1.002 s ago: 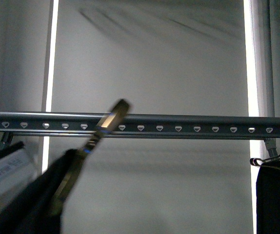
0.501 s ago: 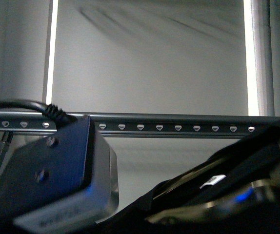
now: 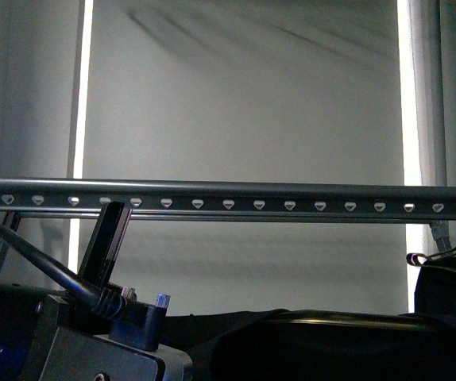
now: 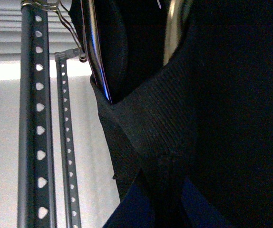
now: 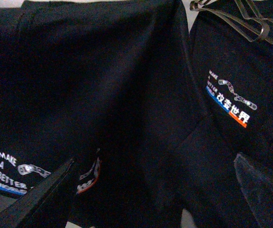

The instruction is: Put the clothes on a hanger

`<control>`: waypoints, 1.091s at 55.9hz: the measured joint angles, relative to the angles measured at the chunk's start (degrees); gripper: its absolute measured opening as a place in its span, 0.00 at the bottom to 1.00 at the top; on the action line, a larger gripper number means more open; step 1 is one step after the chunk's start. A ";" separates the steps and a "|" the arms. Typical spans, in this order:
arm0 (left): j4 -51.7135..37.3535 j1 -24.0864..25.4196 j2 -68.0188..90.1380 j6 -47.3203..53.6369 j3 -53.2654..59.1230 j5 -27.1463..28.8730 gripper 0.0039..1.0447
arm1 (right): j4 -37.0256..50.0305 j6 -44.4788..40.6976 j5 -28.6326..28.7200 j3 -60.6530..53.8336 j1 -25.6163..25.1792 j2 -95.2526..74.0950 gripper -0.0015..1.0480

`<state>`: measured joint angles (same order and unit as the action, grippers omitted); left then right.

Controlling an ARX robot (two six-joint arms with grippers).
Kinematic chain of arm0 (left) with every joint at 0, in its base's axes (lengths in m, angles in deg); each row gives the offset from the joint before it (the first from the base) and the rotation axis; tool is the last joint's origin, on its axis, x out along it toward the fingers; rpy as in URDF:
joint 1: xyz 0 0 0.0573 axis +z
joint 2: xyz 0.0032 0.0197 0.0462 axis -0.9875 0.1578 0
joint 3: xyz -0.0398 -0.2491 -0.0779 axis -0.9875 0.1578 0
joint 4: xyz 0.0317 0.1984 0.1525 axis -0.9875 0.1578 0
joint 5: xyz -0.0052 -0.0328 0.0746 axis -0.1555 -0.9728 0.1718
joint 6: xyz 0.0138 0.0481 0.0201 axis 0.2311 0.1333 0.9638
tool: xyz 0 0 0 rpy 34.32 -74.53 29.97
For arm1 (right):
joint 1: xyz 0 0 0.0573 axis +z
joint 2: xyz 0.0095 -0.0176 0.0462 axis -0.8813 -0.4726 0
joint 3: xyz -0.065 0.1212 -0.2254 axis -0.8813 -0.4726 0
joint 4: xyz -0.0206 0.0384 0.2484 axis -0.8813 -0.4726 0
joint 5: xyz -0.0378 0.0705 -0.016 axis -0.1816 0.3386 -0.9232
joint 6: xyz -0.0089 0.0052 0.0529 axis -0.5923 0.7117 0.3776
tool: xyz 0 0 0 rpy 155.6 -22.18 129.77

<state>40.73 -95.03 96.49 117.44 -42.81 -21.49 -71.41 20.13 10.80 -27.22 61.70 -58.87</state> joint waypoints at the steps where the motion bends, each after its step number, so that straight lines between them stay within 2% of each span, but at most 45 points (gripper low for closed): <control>1: -0.11 -0.04 -0.02 0.17 -0.07 0.00 0.04 | 0.00 0.00 0.00 0.00 0.00 0.00 0.93; 22: -0.20 -0.13 0.09 0.92 -0.07 0.02 0.04 | -0.02 0.02 0.15 0.00 -0.02 -0.02 0.93; 24: -0.20 -0.15 0.09 0.94 -0.09 0.00 0.04 | -1.81 1.01 6.14 0.76 -1.62 -1.38 0.93; 27: -0.20 -0.13 0.09 0.94 -0.09 0.04 0.04 | -5.42 3.15 25.70 4.13 -9.14 -9.38 0.93; 30: -0.20 -0.17 0.09 0.92 -0.09 0.04 0.04 | -3.28 2.62 35.71 5.90 -13.62 -15.34 0.93; 34: -0.20 -0.33 0.09 0.94 -0.09 -0.22 0.04 | 1.46 -0.31 42.29 7.52 -16.87 -21.09 0.93; 42: -0.20 -0.11 0.31 0.94 -0.09 -0.04 0.04 | 11.82 -11.02 42.12 10.51 -16.76 -28.41 0.93; 45: -0.20 -0.09 0.31 0.94 -0.09 0.04 0.04 | 17.53 -18.18 39.08 12.63 -15.30 -32.26 0.93; 49: -0.20 -0.20 0.31 0.94 -0.09 -0.02 0.04 | 24.28 -32.92 35.82 15.23 -12.31 -37.86 0.93; 53: -0.20 -0.26 0.31 0.94 -0.09 0.00 0.04 | 24.17 -45.72 33.59 18.01 -9.42 -42.49 0.93; 61: -0.20 -0.22 0.31 0.96 -0.09 0.07 0.04 | 25.09 -61.09 29.94 21.70 -5.99 -49.00 0.93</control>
<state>40.54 -95.25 96.80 118.40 -42.90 -21.43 -46.32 -40.96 40.74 -5.52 55.71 -107.87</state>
